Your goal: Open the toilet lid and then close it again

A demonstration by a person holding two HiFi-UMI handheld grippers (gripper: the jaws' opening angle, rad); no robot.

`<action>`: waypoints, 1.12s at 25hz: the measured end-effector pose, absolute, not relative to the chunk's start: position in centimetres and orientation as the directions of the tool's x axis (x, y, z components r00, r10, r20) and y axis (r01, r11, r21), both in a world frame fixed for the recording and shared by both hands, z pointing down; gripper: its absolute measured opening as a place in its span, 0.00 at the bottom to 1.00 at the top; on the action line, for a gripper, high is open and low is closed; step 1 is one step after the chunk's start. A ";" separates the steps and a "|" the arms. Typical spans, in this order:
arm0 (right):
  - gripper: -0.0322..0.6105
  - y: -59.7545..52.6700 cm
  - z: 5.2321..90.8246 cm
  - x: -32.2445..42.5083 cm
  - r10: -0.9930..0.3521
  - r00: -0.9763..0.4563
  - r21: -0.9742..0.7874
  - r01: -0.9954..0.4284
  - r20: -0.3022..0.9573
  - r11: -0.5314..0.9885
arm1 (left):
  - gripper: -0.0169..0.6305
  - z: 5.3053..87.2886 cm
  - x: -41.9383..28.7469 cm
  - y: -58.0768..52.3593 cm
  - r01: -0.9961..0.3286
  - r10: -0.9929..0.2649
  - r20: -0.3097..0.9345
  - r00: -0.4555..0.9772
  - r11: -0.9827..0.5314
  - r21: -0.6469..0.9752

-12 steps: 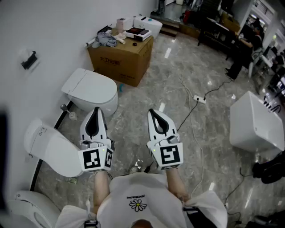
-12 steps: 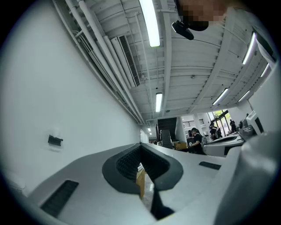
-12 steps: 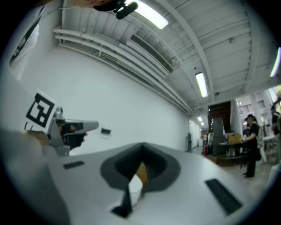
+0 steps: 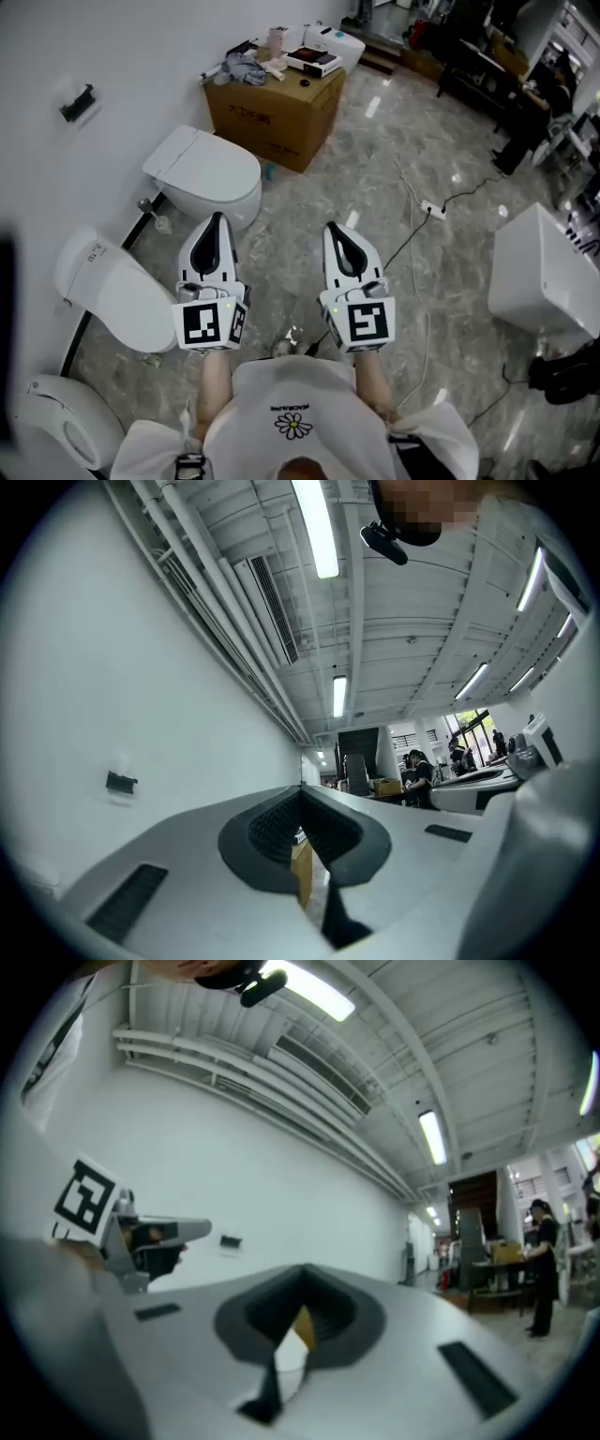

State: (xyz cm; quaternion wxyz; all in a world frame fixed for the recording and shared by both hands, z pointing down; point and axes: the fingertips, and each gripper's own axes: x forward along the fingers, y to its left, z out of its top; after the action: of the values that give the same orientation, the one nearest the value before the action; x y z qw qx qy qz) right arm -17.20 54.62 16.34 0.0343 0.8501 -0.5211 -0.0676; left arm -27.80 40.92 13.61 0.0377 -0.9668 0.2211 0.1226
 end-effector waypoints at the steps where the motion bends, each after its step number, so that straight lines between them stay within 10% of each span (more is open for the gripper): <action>1: 0.10 54.6 16.4 -17.2 -0.891 0.447 0.146 -0.879 -0.085 -0.455 | 0.06 13.7 -27.7 41.0 -0.439 -0.420 -0.251 0.872 -0.898 -0.021; 28: 0.10 52.3 19.6 -12.6 -0.942 0.322 0.119 -0.936 -0.096 -0.333 | 0.06 15.1 -24.6 36.8 -0.562 -0.528 -0.284 0.800 -0.826 -0.047</action>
State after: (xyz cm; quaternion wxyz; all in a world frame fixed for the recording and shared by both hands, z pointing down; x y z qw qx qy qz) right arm -12.62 52.32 19.63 0.0206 0.8129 -0.5773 -0.0739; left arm -24.56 36.77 15.09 0.0643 -0.9466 0.2878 0.1304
